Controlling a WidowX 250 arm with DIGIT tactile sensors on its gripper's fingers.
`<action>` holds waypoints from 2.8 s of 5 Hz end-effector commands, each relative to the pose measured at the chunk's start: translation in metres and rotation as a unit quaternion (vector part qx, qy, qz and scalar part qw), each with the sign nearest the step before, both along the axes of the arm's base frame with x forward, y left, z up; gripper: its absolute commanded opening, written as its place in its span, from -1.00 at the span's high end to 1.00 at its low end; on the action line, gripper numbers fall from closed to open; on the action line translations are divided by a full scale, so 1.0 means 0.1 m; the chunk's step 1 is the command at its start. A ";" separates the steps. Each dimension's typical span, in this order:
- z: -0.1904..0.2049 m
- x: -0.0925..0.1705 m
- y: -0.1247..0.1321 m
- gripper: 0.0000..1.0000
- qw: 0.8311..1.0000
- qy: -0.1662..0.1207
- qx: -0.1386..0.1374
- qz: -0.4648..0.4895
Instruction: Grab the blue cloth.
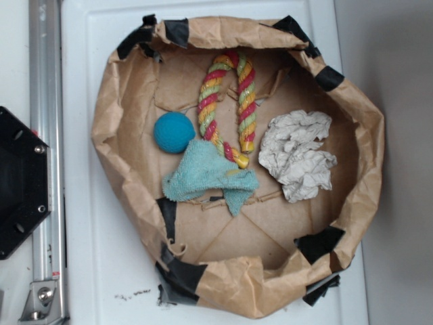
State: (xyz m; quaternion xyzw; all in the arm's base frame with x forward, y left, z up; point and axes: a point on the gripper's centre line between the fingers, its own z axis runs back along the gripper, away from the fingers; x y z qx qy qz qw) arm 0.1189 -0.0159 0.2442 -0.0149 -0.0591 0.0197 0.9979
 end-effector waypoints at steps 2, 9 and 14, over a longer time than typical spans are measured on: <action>-0.11 0.50 0.01 -1.00 0.999 -0.025 0.031 0.010; -2.27 1.43 -0.48 0.15 0.975 0.042 -0.079 -0.205; -0.97 0.97 -0.07 1.00 0.991 0.000 -0.008 -0.137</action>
